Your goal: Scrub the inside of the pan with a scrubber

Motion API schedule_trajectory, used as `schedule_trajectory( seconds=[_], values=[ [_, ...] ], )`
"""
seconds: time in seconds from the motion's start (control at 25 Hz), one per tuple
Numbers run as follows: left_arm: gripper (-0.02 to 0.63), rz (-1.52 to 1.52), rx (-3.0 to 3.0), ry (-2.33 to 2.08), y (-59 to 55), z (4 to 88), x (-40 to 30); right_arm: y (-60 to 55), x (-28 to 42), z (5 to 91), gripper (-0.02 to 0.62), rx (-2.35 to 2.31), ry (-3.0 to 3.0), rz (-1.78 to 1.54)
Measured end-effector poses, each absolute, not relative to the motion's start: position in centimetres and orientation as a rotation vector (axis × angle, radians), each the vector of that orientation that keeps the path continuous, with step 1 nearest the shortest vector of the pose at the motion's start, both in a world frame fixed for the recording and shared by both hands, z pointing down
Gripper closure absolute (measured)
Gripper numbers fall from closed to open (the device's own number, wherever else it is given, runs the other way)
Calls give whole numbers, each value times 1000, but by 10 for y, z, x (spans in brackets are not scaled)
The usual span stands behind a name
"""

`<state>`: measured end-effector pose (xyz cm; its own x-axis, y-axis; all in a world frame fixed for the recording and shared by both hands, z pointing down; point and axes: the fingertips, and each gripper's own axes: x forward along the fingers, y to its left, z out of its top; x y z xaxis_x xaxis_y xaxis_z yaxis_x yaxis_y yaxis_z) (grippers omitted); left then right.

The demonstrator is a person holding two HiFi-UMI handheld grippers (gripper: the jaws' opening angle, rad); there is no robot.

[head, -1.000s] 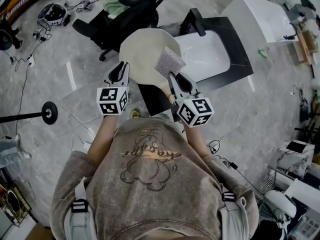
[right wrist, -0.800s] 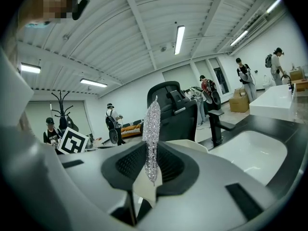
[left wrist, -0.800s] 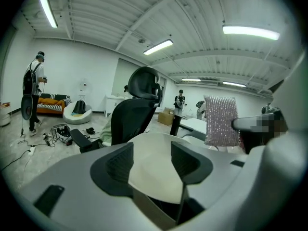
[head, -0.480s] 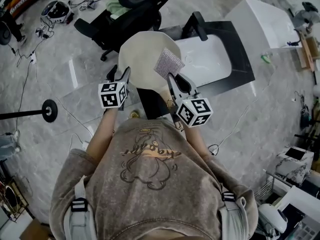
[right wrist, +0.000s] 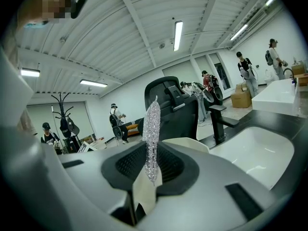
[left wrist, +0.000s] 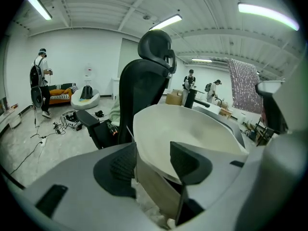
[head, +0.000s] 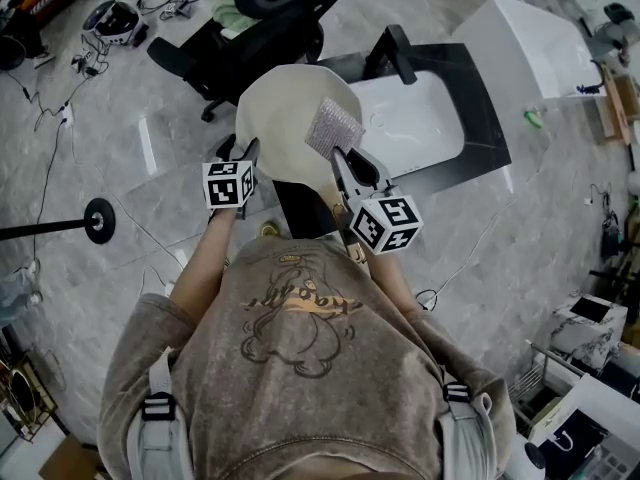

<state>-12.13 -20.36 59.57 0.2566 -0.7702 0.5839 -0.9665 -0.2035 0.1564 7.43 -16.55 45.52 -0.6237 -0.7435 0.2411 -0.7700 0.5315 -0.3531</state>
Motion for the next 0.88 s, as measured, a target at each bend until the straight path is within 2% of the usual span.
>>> schedule_trajectory(
  seconds=[0.2,0.28,0.88],
  values=[
    [415,552,2021,-1581,-206,599,-125,-170,72,461,514,1316,-2684,675],
    [454,566,2013,-1583,-206,602,-128,-172,70,466,514,1302,-2678,676],
    [489,526,1975,-1555,-205,602,-132,-204,-4,508,514,964,-2646,541]
  ],
)
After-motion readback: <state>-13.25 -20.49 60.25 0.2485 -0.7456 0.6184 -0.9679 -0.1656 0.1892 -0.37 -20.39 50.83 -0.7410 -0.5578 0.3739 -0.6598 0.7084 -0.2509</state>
